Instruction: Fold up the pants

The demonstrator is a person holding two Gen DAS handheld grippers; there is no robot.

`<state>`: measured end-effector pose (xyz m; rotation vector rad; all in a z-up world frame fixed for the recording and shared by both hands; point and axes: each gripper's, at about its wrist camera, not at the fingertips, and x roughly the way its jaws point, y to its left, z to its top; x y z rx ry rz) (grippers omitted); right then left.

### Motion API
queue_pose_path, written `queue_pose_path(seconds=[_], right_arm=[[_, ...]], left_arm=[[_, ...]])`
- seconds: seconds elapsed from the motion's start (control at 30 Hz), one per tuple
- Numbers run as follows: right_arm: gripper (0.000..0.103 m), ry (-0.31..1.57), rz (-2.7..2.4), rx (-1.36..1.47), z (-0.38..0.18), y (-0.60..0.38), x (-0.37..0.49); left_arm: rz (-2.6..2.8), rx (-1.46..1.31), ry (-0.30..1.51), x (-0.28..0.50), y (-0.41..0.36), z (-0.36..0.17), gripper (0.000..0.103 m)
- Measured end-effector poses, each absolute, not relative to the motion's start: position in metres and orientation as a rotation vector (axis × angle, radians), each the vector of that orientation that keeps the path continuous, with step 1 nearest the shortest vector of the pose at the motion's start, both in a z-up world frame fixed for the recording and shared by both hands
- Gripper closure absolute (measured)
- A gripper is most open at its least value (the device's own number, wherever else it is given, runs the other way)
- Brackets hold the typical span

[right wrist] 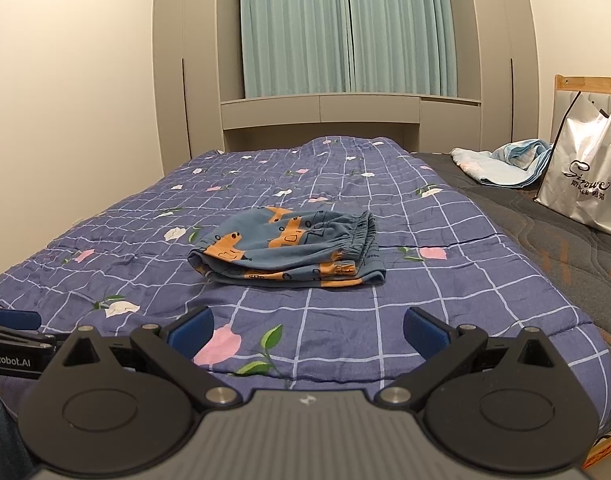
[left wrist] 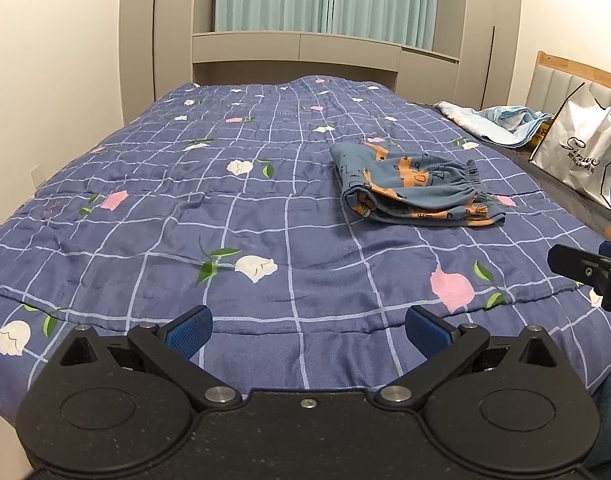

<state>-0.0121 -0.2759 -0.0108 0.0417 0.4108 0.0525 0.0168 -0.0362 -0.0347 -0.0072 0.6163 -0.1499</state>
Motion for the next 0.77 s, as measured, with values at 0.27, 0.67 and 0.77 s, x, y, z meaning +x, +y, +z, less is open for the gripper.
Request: queue_pose_path(seconds=[0.27, 0.67, 0.77], right_arm=[[0.000, 0.429, 0.053, 0.040, -0.014, -0.275, -0.007], [0.000, 0.452, 0.051, 0.047, -0.019, -0.276, -0.001], [0.000, 0.456, 0.051, 0.050, -0.020, -0.277, 0.000]], left_arm=[[-0.157, -0.017, 0.630, 0.022, -0.036, -0.037, 0.001], [-0.162, -0.023, 0.646, 0.028, -0.037, -0.041, 0.001], [-0.165, -0.023, 0.653, 0.030, -0.038, -0.042, 0.001]])
